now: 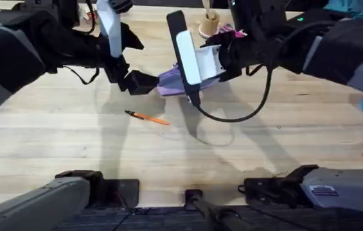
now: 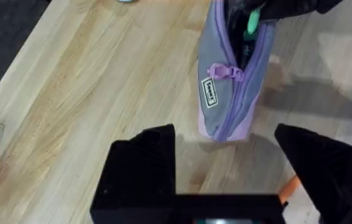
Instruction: Unzip the bag, pick up the pens from the table one at a time and place them inside, then zip the bag closed.
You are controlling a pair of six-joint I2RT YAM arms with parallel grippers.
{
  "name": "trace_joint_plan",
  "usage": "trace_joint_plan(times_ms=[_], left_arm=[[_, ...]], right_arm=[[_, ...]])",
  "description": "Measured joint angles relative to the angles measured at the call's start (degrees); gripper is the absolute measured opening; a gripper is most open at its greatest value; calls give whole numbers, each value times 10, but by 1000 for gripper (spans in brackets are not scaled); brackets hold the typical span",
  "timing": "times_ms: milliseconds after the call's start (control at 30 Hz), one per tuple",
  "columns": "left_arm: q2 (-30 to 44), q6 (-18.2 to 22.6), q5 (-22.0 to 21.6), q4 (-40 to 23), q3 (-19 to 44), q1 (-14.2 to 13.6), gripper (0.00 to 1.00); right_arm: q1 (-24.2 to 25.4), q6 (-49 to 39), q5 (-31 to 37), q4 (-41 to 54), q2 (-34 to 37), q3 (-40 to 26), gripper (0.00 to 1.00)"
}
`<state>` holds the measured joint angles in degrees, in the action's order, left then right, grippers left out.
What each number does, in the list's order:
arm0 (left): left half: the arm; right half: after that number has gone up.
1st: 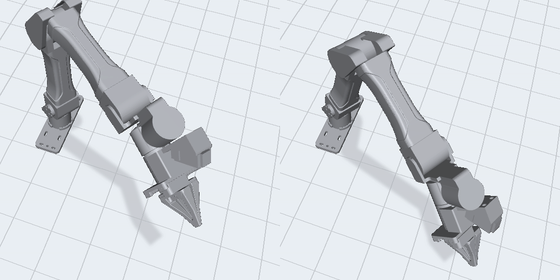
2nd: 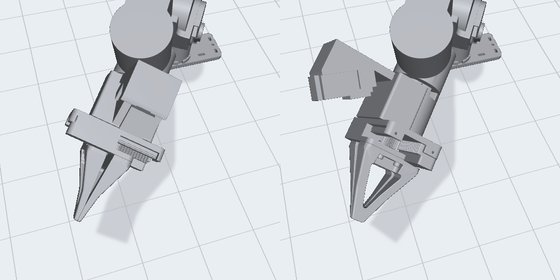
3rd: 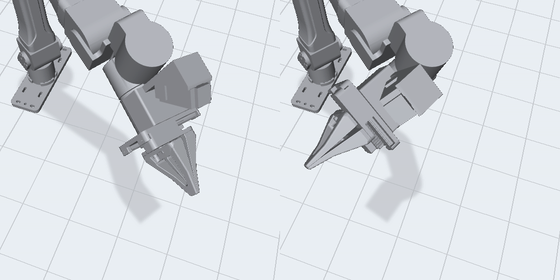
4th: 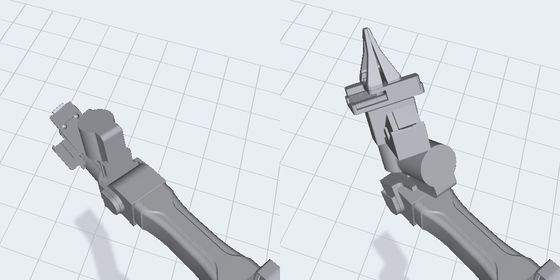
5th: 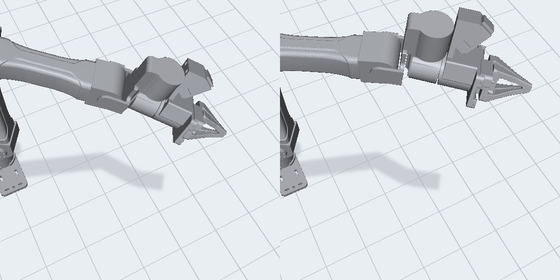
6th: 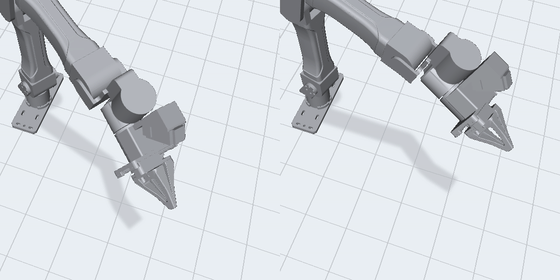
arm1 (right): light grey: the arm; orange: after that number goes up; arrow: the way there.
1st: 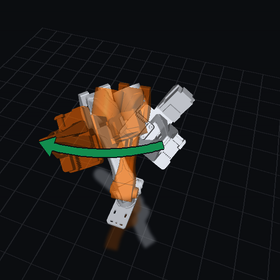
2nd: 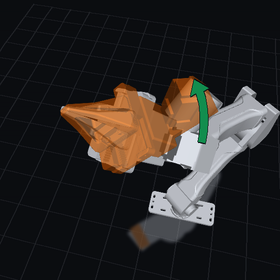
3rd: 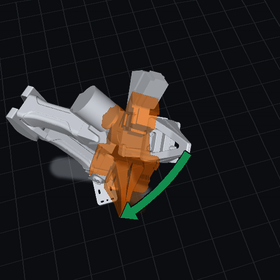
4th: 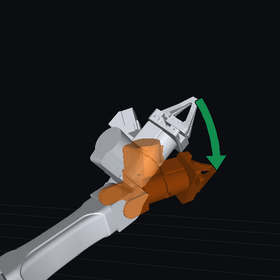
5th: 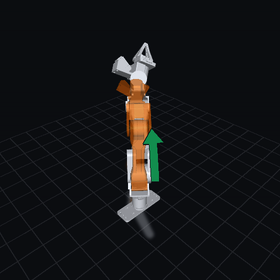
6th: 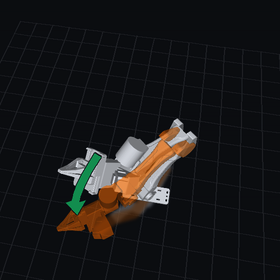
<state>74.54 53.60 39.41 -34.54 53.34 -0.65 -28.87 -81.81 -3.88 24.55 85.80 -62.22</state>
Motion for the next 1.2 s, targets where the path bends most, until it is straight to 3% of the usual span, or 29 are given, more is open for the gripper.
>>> trace_joint_plan(times_ms=[333,567,933,967,1067,1200], left_arm=[[0,0,0,0,0,0,993],[0,0,0,0,0,0,993],[0,0,0,0,0,0,993],[0,0,0,0,0,0,993],[0,0,0,0,0,0,993],[0,0,0,0,0,0,993]], right_arm=[[-15,-39,3,-14,48,0,30],[-41,-55,17,-76,90,0,30],[-60,-12,18,-104,91,0,44],[-60,-7,17,-104,91,0,78],[-60,5,13,-103,91,0,415],[-61,14,10,-96,91,0,956]])
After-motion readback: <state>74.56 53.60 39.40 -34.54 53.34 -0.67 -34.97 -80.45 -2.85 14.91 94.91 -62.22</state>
